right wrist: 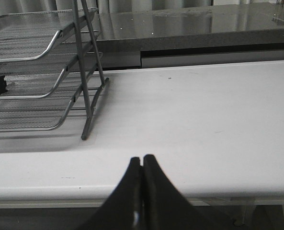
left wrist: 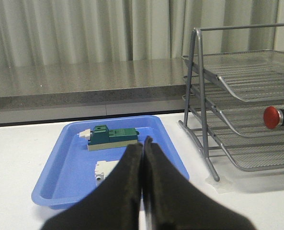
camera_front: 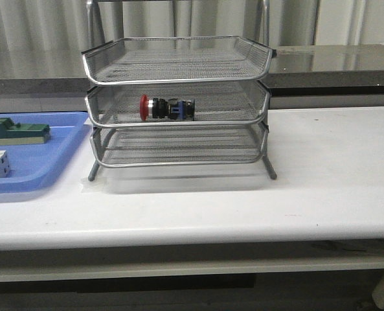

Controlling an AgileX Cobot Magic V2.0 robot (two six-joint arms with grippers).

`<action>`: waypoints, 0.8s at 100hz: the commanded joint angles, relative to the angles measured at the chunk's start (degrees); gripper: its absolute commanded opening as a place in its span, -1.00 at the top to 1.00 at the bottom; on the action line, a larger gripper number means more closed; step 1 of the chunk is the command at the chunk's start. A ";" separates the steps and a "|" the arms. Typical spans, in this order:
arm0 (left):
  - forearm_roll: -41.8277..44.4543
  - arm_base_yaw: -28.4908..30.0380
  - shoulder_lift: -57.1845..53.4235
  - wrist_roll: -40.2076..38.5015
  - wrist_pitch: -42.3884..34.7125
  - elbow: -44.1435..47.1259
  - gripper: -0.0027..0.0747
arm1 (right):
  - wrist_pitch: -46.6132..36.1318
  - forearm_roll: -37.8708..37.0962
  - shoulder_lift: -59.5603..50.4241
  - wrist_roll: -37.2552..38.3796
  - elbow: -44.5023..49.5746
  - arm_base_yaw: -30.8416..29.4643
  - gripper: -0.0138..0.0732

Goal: Place button on rack with both arms

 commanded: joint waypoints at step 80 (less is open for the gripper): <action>0.08 0.18 -1.89 -0.75 -4.85 3.06 0.97 | -4.98 -0.63 -0.82 -0.06 -1.13 0.23 0.82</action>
